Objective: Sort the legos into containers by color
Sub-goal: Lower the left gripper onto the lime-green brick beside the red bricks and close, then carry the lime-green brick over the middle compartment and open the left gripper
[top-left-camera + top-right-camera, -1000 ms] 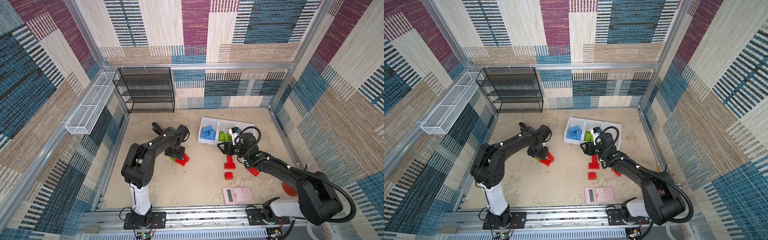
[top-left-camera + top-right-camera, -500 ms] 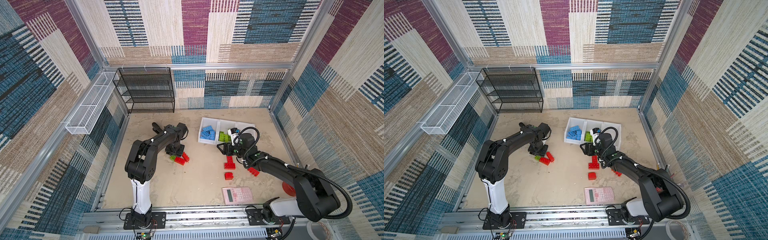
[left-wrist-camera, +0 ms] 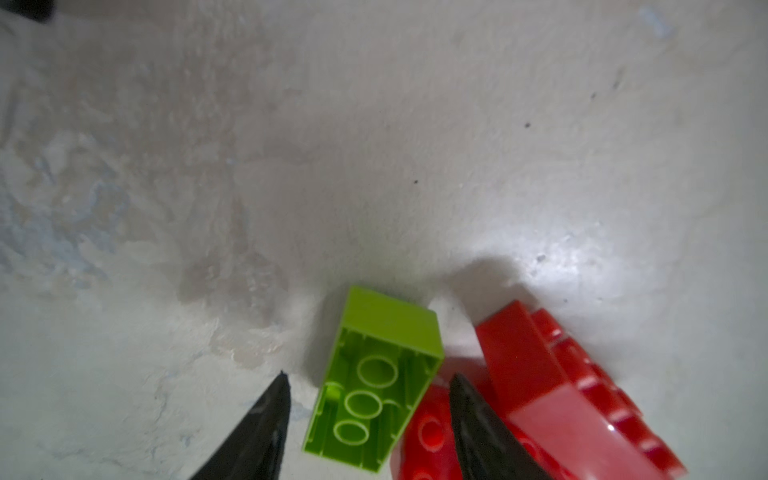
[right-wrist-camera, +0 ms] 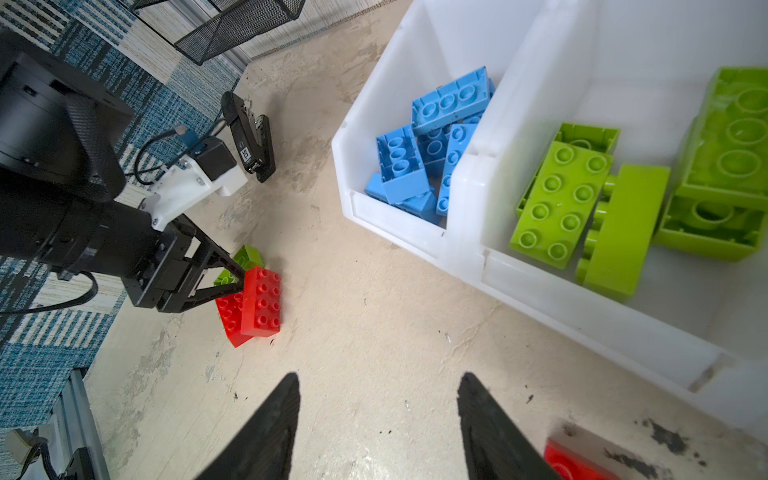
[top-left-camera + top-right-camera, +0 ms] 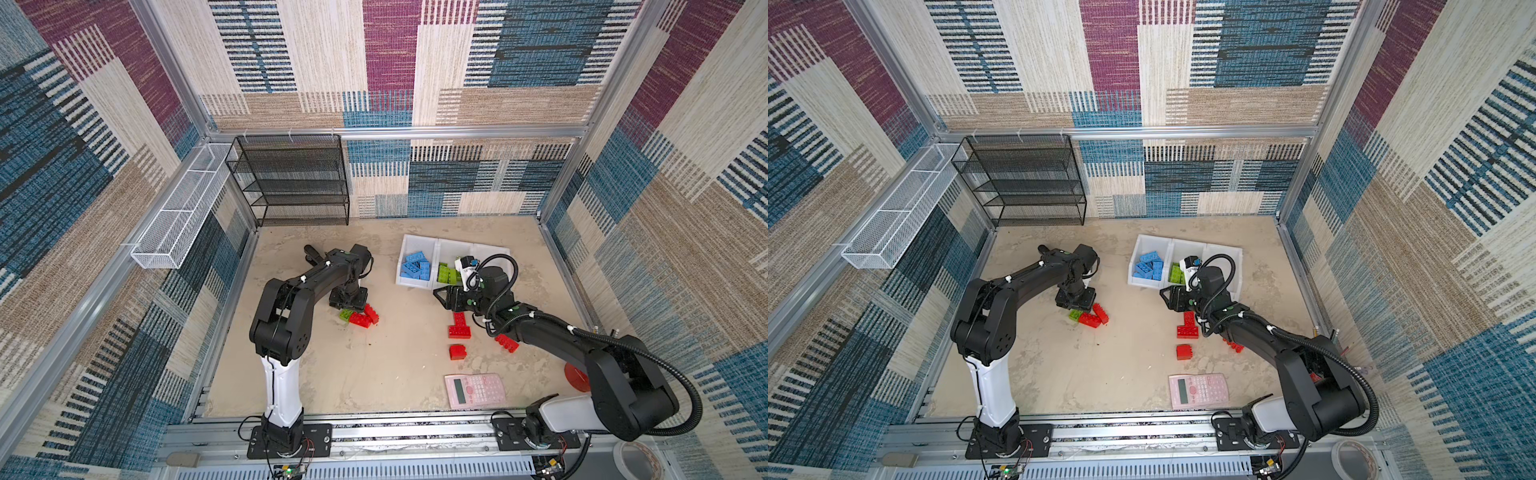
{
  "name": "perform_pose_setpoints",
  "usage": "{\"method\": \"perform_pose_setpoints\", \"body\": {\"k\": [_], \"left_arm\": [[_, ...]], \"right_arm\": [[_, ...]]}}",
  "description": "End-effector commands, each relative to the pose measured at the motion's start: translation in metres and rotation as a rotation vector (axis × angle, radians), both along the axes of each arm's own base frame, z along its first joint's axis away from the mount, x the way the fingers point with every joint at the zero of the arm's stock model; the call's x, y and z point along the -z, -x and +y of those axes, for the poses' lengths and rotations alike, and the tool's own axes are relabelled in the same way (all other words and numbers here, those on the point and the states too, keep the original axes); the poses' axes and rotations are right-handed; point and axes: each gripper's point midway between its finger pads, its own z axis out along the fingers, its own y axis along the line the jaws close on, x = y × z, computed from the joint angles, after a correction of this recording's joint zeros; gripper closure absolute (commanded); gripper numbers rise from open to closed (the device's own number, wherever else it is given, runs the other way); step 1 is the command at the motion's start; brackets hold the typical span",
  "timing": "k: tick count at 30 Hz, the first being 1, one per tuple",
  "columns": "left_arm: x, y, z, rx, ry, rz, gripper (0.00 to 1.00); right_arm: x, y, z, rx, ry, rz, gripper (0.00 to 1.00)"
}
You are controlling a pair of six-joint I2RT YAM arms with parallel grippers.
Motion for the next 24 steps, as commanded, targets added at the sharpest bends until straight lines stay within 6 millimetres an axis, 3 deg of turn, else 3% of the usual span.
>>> {"method": "perform_pose_setpoints", "body": {"k": [1, 7, 16, 24], "left_arm": [[0.003, 0.003, 0.001, 0.013, -0.002, 0.015, 0.4], [0.004, 0.002, 0.003, 0.009, -0.008, 0.014, 0.49], [-0.001, 0.005, 0.003, 0.001, -0.001, 0.007, 0.72], [-0.043, -0.002, -0.001, -0.018, 0.049, -0.092, 0.74]], "right_arm": [[-0.008, -0.003, 0.002, 0.001, -0.018, -0.031, 0.38], [-0.008, -0.003, 0.002, 0.002, -0.017, -0.03, 0.38], [-0.012, -0.003, 0.002, -0.001, -0.017, -0.04, 0.38], [-0.021, 0.001, 0.003, -0.015, -0.029, -0.053, 0.38]]}}
